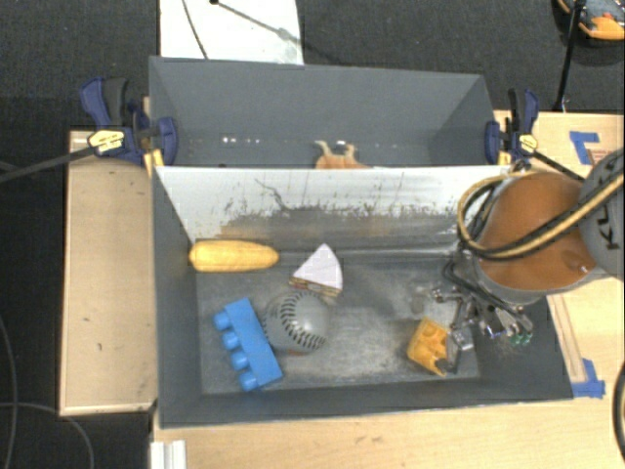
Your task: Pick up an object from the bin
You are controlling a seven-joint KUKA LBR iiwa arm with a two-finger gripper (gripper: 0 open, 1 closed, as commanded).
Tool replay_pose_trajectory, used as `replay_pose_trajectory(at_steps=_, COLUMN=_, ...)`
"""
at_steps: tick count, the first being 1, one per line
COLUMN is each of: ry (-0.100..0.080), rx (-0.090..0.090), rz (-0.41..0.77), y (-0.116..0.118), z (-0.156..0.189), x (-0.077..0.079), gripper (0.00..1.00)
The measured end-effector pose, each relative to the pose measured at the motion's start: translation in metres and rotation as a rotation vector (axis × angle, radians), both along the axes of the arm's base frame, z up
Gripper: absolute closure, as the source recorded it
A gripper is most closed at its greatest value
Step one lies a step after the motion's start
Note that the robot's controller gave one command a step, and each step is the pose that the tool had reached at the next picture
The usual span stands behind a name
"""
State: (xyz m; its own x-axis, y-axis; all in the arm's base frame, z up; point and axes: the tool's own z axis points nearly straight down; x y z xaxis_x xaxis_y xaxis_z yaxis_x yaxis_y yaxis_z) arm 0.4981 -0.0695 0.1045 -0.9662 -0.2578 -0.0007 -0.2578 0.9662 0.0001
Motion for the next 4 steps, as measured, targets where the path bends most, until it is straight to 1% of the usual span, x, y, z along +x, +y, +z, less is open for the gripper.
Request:
replay_pose_trajectory(at_steps=1, ry=-0.003, rx=0.003, rz=-0.021, y=-0.022, z=-0.027, x=0.001, gripper=1.00)
replay_pose_trajectory(at_steps=2, ry=-0.003, rx=0.003, rz=-0.024, y=-0.022, z=-0.027, x=0.001, gripper=1.00)
replay_pose_trajectory(at_steps=3, ry=0.005, rx=0.002, rz=-0.017, y=-0.020, z=0.013, x=-0.009, gripper=1.00)
replay_pose_trajectory(at_steps=4, ry=-0.013, rx=-0.002, rz=0.003, y=-0.026, z=0.033, x=-0.004, gripper=1.00)
